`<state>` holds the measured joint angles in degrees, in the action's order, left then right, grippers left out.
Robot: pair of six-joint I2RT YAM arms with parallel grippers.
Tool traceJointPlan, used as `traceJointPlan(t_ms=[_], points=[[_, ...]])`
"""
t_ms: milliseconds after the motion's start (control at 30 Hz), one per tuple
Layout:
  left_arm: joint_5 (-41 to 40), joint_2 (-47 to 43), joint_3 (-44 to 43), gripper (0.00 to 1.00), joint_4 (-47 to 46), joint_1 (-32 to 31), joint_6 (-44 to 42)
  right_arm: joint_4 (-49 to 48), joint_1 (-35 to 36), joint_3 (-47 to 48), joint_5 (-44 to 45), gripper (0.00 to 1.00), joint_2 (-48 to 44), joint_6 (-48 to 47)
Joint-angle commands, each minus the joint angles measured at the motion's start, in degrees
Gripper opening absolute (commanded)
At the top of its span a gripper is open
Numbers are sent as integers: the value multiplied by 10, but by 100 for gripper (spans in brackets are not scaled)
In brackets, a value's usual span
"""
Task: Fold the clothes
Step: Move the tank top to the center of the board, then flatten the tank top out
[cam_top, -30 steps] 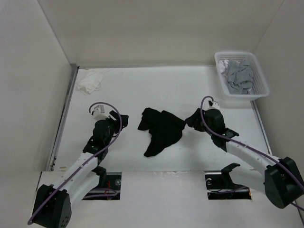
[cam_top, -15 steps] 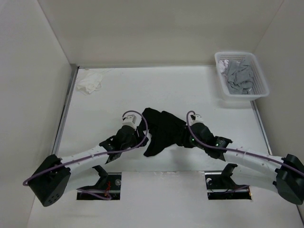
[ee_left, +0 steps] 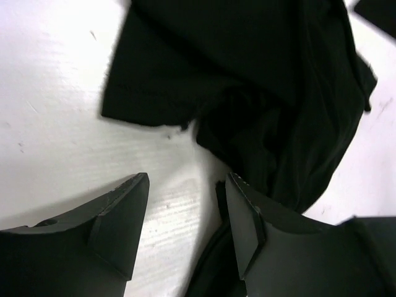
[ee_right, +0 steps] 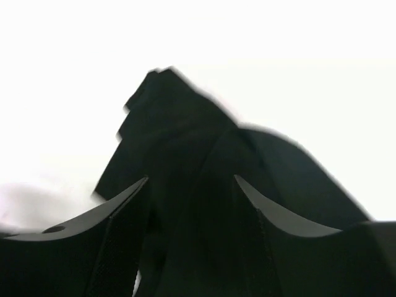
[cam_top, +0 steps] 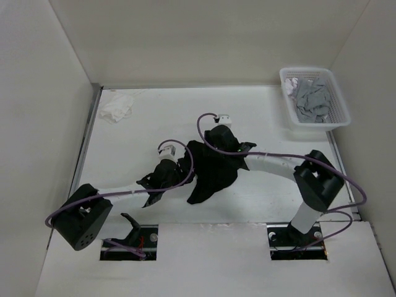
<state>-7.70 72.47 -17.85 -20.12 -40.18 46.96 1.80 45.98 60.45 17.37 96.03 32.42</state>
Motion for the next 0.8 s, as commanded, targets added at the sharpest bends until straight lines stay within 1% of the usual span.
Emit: traceJointPlan(t_ms=[0, 67, 167, 233, 300, 367, 467, 533, 567, 633, 700, 733, 767], points=[[21, 20, -13, 52, -70, 26, 20, -3, -10, 62, 75, 61, 63, -58], [46, 39, -9, 52, -97, 45, 27, -1, -13, 80, 98, 61, 86, -58], [73, 54, -7, 53, -113, 61, 38, 0, -15, 96, 109, 61, 102, -60], [92, 69, -6, 55, -132, 71, 38, 3, -18, 107, 114, 59, 118, -62], [105, 88, -8, 56, -142, 81, 39, 9, -19, 113, 108, 55, 125, -55], [115, 101, -13, 56, -145, 85, 43, 13, -19, 113, 107, 48, 126, -50], [123, 128, -24, 57, -163, 85, 48, 14, -20, 103, 105, 24, 116, -40], [124, 144, -32, 57, -168, 82, 53, 16, -20, 88, 105, 11, 101, -29], [128, 156, -40, 57, -169, 79, 57, 15, -21, 78, 104, 7, 88, -24], [131, 168, -47, 57, -172, 74, 58, 8, -21, 57, 103, 5, 67, -19], [129, 188, -51, 56, -186, 70, 65, 2, -24, 41, 101, 9, 50, -16], [129, 193, -52, 56, -191, 70, 70, 7, -28, 42, 99, 15, 50, -18], [130, 197, -52, 56, -195, 71, 75, 12, -31, 45, 97, 27, 53, -23]])
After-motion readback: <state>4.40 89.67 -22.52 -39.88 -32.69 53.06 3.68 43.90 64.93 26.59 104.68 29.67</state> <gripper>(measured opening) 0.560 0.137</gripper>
